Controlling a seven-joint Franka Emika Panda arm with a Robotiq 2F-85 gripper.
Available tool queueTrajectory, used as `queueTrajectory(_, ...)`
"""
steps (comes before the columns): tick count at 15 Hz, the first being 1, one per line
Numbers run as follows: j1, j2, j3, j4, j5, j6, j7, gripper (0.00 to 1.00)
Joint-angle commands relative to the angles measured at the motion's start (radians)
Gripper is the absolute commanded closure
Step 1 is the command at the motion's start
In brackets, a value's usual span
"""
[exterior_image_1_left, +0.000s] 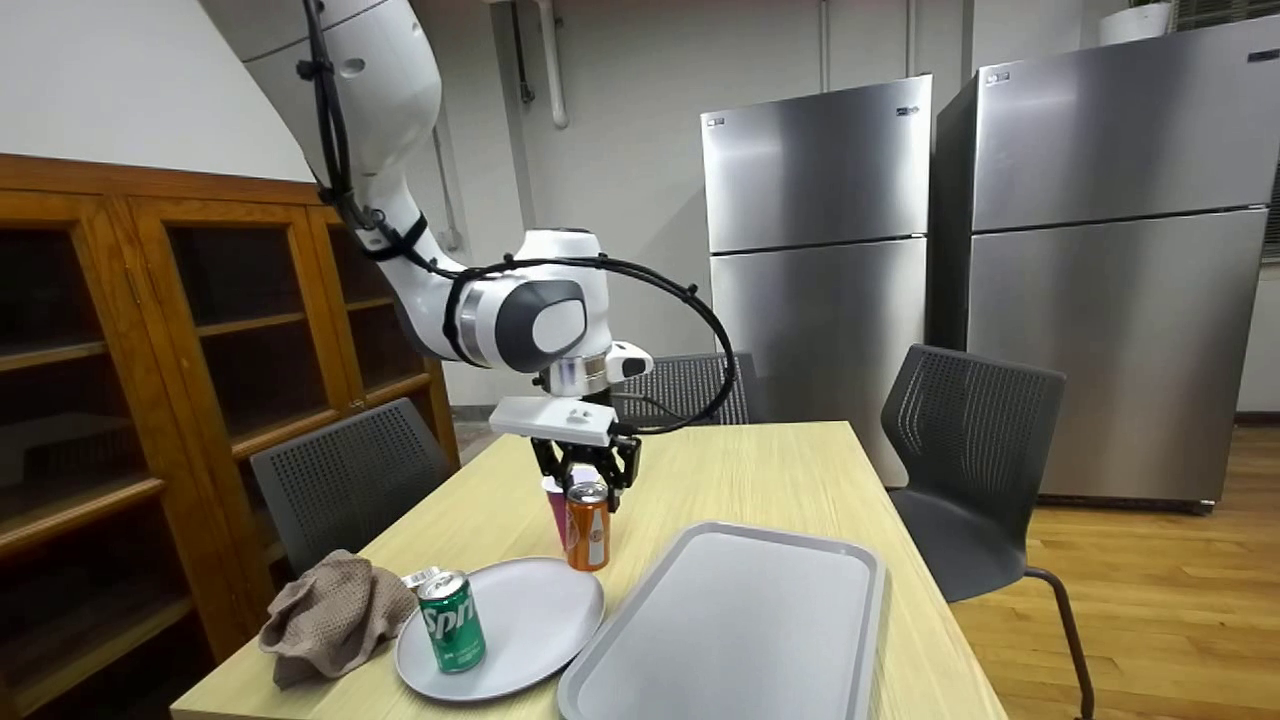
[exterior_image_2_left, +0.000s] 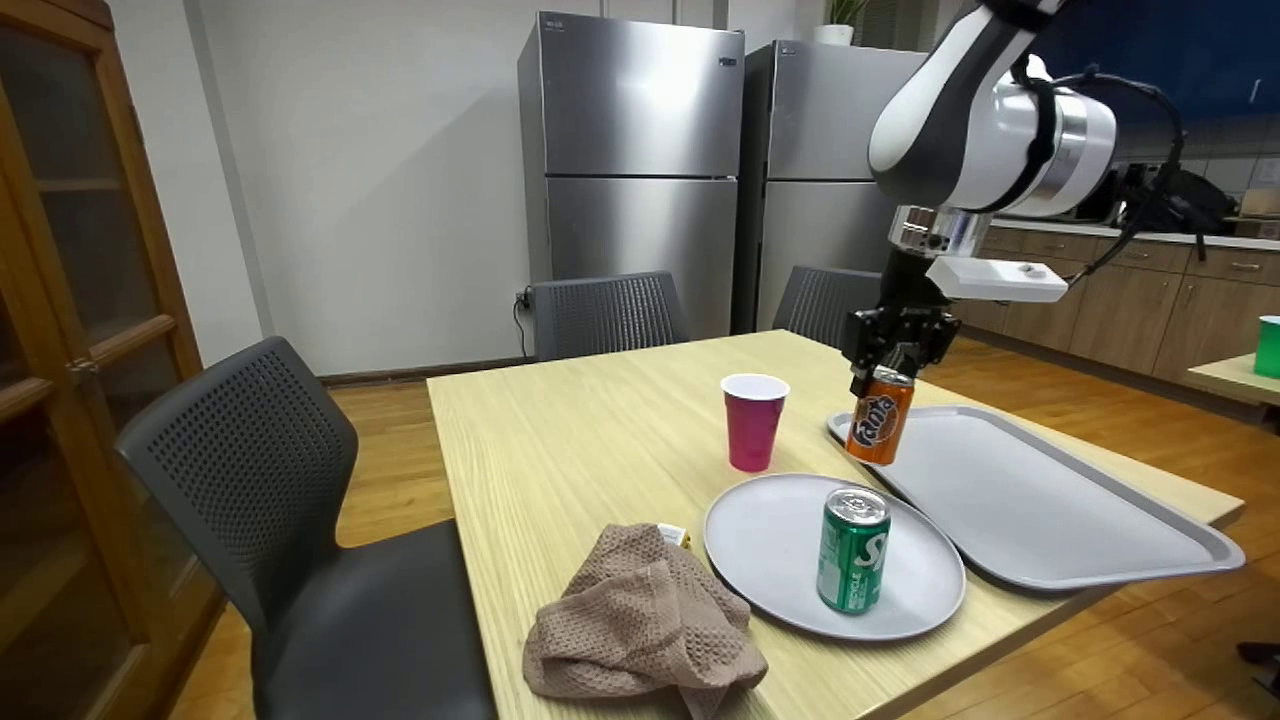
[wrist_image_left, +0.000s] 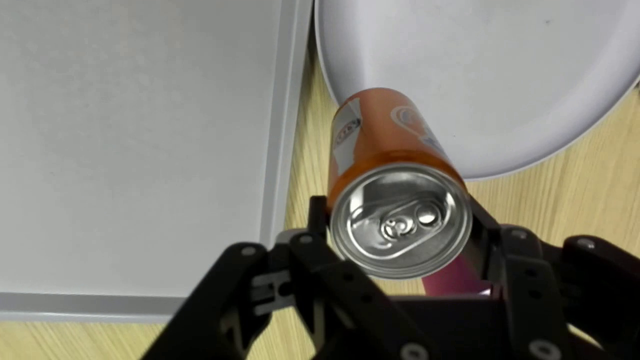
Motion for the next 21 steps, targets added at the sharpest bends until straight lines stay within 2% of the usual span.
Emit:
queueTrajectory(1, 0.040, -0.032, 0.004, -0.041, -0.026, 0.047, 0.008, 0.62)
queueTrajectory(9, 0.117, 0.007, -0.012, -0.076, -0.152, 0.173, 0.070, 0.62)
queueTrajectory(13, 0.130, 0.031, -0.013, -0.086, -0.182, 0.217, 0.090, 0.62)
queueTrajectory(21, 0.137, 0.060, -0.019, -0.087, -0.211, 0.234, 0.106, 0.62)
